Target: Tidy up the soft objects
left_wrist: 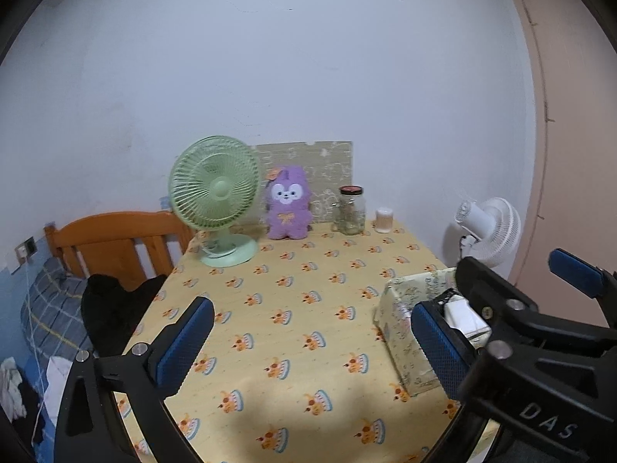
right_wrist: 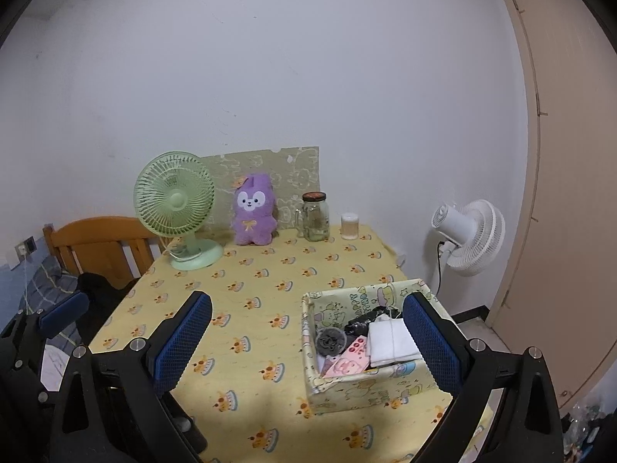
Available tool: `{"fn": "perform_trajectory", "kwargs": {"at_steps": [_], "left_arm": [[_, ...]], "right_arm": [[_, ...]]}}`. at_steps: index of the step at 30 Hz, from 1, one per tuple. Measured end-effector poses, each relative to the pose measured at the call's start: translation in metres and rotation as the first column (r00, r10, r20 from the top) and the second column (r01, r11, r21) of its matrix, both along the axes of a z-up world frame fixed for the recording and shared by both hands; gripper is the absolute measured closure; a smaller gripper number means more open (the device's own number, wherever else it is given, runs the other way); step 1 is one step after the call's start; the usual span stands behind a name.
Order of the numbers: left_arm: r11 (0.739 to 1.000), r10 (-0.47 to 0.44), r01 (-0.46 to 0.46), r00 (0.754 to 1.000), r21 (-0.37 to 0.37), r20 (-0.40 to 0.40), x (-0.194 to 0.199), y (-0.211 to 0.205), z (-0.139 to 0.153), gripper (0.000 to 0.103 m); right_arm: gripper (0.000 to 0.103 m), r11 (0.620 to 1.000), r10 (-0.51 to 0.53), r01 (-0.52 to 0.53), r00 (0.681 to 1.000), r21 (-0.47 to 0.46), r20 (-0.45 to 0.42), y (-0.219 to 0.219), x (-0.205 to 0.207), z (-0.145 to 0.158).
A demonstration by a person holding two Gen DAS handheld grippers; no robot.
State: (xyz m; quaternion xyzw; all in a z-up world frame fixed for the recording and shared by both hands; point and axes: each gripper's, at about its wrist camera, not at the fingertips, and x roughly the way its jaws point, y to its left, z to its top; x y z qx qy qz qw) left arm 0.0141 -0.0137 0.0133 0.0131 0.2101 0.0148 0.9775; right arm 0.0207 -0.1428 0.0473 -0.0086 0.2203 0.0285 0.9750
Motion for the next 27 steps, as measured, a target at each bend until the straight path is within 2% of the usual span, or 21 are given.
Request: {"fn": "perform_trajectory", "kwargs": {"at_steps": [8, 27], "left_arm": [[0.999, 0.033, -0.033, 0.999, -0.003, 0.003, -0.010, 0.011, -0.004, 0.000], [0.998, 0.066, -0.066, 0.998, -0.021, 0.003, -0.016, 0.020, -0.004, 0.000]], "right_arm": [[0.002, 0.999, 0.030, -0.029, 1.000, 0.021, -0.010, 0.008, -0.007, -0.005], [0.002, 0.999, 0.051, -0.051, 0.999, 0.000, 0.009, 0.016, -0.009, 0.000]]}}
